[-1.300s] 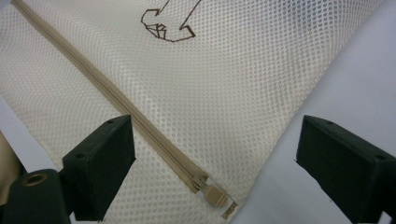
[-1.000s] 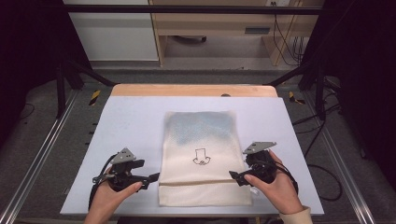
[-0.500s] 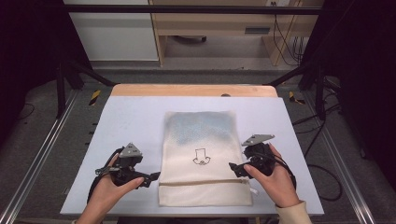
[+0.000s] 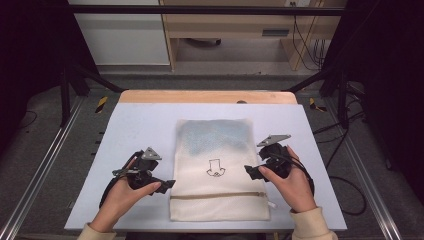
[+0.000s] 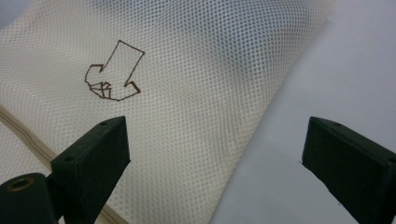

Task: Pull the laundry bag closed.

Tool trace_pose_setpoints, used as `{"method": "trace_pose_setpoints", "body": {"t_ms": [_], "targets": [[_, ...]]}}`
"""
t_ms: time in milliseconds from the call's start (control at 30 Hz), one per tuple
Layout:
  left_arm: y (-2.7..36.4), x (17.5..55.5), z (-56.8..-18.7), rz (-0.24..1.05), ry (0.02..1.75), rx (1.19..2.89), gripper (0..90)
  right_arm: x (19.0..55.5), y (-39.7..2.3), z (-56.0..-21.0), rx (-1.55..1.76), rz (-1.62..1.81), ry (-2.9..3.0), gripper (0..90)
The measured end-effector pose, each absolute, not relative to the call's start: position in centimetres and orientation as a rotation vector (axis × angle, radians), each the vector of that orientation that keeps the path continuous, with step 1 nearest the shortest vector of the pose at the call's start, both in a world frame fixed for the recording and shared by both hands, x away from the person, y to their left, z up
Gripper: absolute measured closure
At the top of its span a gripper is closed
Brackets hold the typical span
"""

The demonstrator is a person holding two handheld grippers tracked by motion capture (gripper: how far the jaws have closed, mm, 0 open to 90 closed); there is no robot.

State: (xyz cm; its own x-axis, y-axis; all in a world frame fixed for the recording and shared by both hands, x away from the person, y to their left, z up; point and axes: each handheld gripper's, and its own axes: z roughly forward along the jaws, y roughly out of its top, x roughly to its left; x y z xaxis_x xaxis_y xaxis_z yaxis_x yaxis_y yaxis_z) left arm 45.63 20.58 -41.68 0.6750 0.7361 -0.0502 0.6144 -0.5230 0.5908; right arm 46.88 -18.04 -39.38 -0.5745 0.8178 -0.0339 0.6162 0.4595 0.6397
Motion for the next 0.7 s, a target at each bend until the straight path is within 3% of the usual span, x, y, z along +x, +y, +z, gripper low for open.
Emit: {"method": "trace_pose_setpoints", "body": {"t_ms": [700], "targets": [[26.7, 45.6, -43.2, 0.338, 1.184, 2.318, 7.9, 46.6, -22.0, -41.4, 1.381, 0.777, 2.320, 9.8]]}}
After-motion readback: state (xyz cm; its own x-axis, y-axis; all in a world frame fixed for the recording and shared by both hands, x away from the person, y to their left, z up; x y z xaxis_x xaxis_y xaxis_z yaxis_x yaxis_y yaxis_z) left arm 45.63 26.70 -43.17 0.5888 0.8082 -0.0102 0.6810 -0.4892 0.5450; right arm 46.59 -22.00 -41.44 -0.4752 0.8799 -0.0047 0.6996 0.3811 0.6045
